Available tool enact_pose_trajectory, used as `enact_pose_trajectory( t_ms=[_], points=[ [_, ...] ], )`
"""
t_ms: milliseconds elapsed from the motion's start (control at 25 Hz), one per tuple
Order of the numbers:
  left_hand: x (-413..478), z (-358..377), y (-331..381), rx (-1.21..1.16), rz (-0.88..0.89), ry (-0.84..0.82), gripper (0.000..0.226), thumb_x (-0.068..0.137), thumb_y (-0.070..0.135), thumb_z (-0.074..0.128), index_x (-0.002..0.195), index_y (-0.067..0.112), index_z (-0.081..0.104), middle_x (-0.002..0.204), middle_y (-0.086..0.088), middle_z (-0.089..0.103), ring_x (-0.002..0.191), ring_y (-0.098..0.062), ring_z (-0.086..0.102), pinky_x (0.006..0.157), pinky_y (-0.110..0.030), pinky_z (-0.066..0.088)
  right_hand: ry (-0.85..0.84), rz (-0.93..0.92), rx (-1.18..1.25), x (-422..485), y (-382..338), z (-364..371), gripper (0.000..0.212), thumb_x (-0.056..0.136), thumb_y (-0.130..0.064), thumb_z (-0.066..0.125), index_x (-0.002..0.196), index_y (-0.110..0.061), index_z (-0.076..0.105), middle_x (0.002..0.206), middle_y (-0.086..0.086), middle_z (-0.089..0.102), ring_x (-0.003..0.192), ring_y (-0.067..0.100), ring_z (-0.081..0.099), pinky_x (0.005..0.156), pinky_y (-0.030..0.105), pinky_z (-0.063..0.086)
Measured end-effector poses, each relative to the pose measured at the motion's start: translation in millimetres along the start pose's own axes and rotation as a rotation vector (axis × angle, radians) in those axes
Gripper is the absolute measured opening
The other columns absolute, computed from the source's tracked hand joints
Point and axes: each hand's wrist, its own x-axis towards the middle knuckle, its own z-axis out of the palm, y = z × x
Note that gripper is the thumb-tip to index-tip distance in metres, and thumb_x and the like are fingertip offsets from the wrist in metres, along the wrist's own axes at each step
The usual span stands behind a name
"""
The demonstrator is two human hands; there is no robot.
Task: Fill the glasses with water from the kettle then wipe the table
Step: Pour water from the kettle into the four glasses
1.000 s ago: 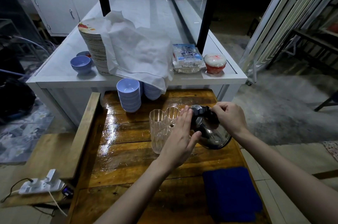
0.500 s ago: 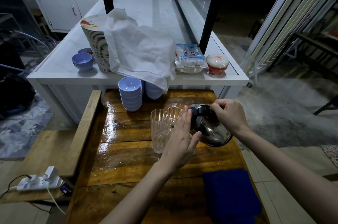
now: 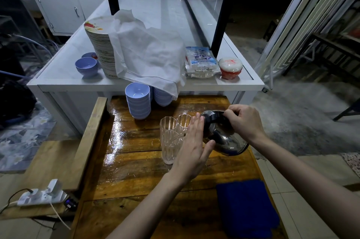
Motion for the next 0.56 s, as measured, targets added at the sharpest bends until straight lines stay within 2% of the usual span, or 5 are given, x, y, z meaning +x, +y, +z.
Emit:
enact_pose_trajectory(
  t_ms=[240,480,560],
  points=[
    [0.8,0.4,1.8,0.006,0.021,0.015,0.070,0.101,0.042,0.037,0.153,0.024,-0.008,0.161,0.008,-0.016,0.146,-0.001,-0.016,0.123,-0.036,0.002,0.005,-0.041,-0.014,2.5,2.1,-1.9,0.032,0.081,-0.031,0.053,0.054,-0.016,0.063,0.050,0.000,0.059,0.051,0.019,0.058,0.050,0.040,0.051],
    [0.4,-0.2,2.2,0.011,0.012,0.005,0.070,0.101,0.045,0.034,0.152,0.026,-0.010,0.159,0.011,-0.020,0.146,0.000,-0.018,0.121,-0.029,-0.003,0.000,-0.085,-0.017,5.5,1.2,-3.3,0.031,0.082,-0.031,0.054,0.056,-0.018,0.065,0.051,0.000,0.060,0.052,0.017,0.059,0.049,0.035,0.050],
    [1.1,-0.8,1.9,0.016,0.004,0.005,0.070,0.101,0.044,0.034,0.153,0.025,-0.010,0.159,0.010,-0.020,0.146,-0.001,-0.019,0.120,-0.027,-0.004,-0.003,-0.093,-0.011,6.0,-0.5,-3.1,0.029,0.082,-0.031,0.054,0.056,-0.023,0.062,0.051,-0.003,0.059,0.052,0.015,0.059,0.048,0.030,0.047]
  ],
)
